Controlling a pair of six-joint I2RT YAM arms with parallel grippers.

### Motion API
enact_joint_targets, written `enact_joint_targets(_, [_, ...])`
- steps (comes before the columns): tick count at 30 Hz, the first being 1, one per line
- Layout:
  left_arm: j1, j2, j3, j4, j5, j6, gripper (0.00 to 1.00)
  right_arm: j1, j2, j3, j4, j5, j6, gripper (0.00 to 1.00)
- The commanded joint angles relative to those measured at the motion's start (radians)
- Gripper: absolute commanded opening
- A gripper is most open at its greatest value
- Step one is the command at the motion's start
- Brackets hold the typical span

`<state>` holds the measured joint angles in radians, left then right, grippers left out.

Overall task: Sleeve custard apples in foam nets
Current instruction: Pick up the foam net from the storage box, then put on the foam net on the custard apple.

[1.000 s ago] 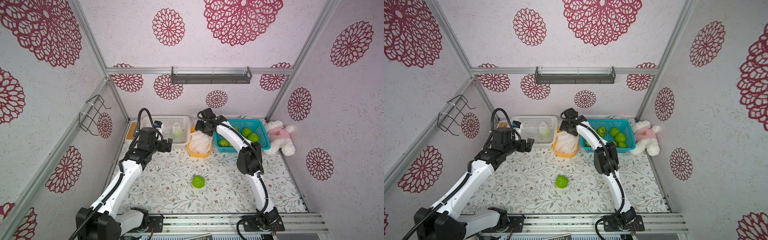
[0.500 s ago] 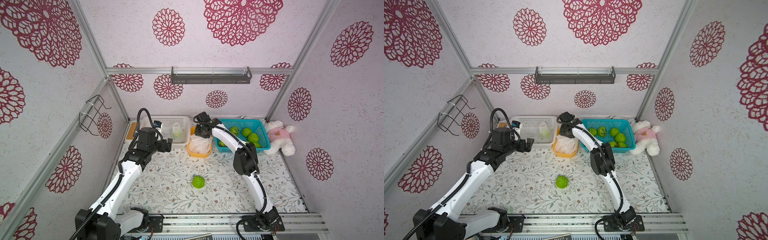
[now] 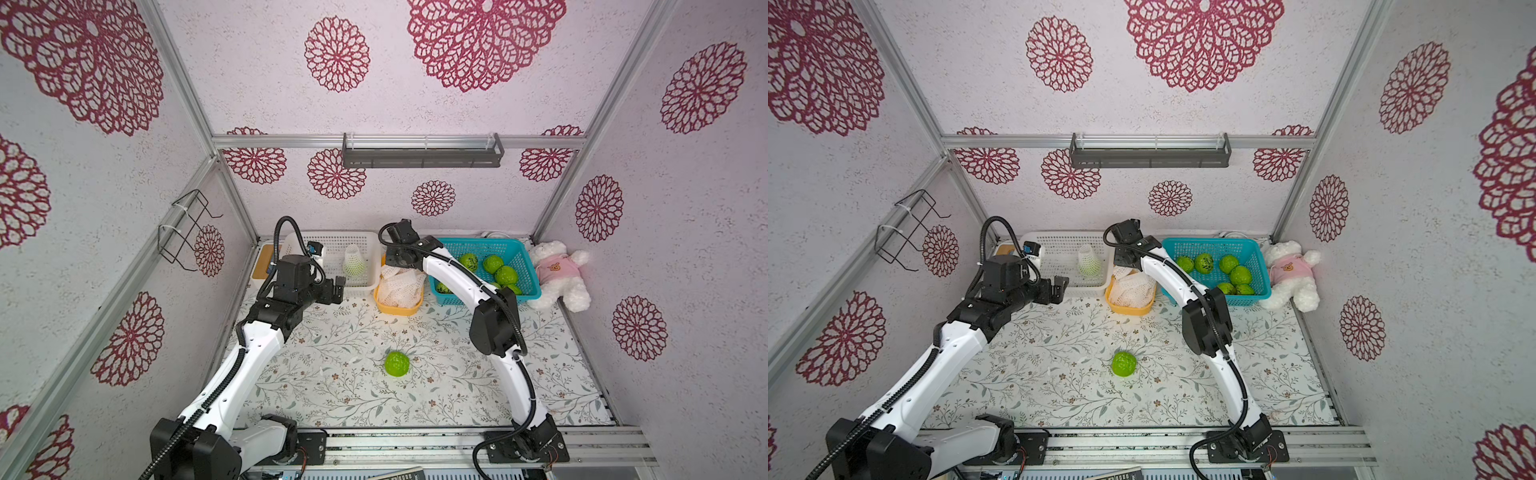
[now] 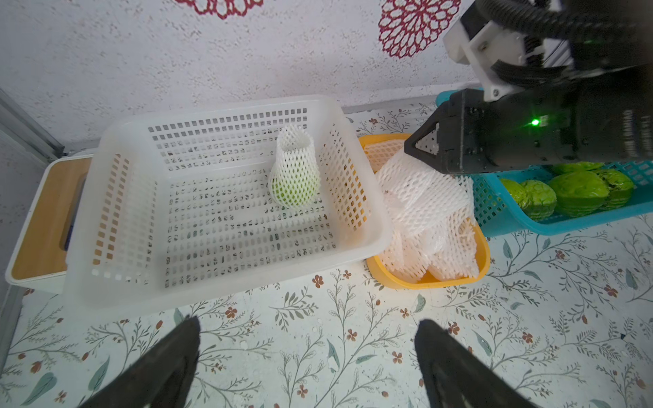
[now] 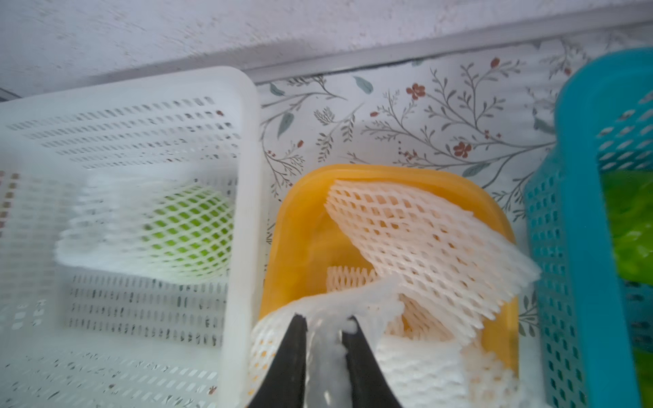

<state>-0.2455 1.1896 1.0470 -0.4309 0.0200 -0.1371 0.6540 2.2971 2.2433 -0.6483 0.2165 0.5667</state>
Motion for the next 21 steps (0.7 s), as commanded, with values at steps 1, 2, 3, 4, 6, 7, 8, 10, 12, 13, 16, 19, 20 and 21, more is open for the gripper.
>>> enact_joint_targets(1, [0.008,-0.005,-0.013,0.017,0.022,-0.022,0.97,0.013,-0.167,-0.077,0.114,0.058,-0.108,0.21])
enact_joint_targets(2, [0.008,-0.006,-0.013,0.017,0.023,-0.024,0.97,0.013,-0.197,-0.114,0.136,0.060,-0.121,0.21])
enact_joint_targets(3, [0.008,-0.007,-0.013,0.019,0.027,-0.024,0.97,0.013,-0.220,-0.144,0.152,0.054,-0.135,0.21])
enact_joint_targets(4, [0.008,-0.008,-0.013,0.019,0.032,-0.025,0.97,0.015,-0.249,-0.177,0.168,0.047,-0.154,0.21])
enact_joint_targets(6, [0.008,-0.010,-0.010,0.017,0.042,-0.031,0.97,0.016,-0.306,-0.241,0.192,0.033,-0.190,0.21])
enact_joint_targets(7, [0.006,-0.014,-0.007,0.013,0.047,-0.034,0.97,0.017,-0.344,-0.282,0.208,0.028,-0.212,0.21])
enact_joint_targets(8, [0.005,-0.017,-0.002,0.004,0.050,-0.041,0.98,0.019,-0.389,-0.331,0.228,0.024,-0.232,0.21])
enact_joint_targets(10, [0.002,-0.026,0.011,-0.025,0.074,-0.057,0.97,0.022,-0.483,-0.442,0.279,0.004,-0.268,0.21])
enact_joint_targets(12, [-0.002,-0.043,0.022,-0.068,0.116,-0.081,0.97,0.025,-0.590,-0.580,0.340,-0.030,-0.300,0.21])
enact_joint_targets(13, [-0.005,-0.056,0.021,-0.088,0.146,-0.095,0.97,0.028,-0.652,-0.656,0.376,-0.052,-0.318,0.21])
enact_joint_targets(16, [-0.036,-0.093,0.001,-0.156,0.223,-0.148,0.97,0.053,-0.815,-0.852,0.452,-0.076,-0.375,0.21])
enact_joint_targets(19, [-0.128,-0.113,-0.027,-0.224,0.272,-0.187,0.97,0.101,-0.951,-1.024,0.501,-0.054,-0.421,0.21])
enact_joint_targets(20, [-0.172,-0.114,-0.037,-0.238,0.267,-0.198,0.97,0.114,-0.984,-1.071,0.518,-0.048,-0.429,0.21])
enact_joint_targets(21, [-0.228,-0.116,-0.051,-0.248,0.255,-0.209,0.97,0.132,-1.019,-1.124,0.538,-0.034,-0.432,0.21])
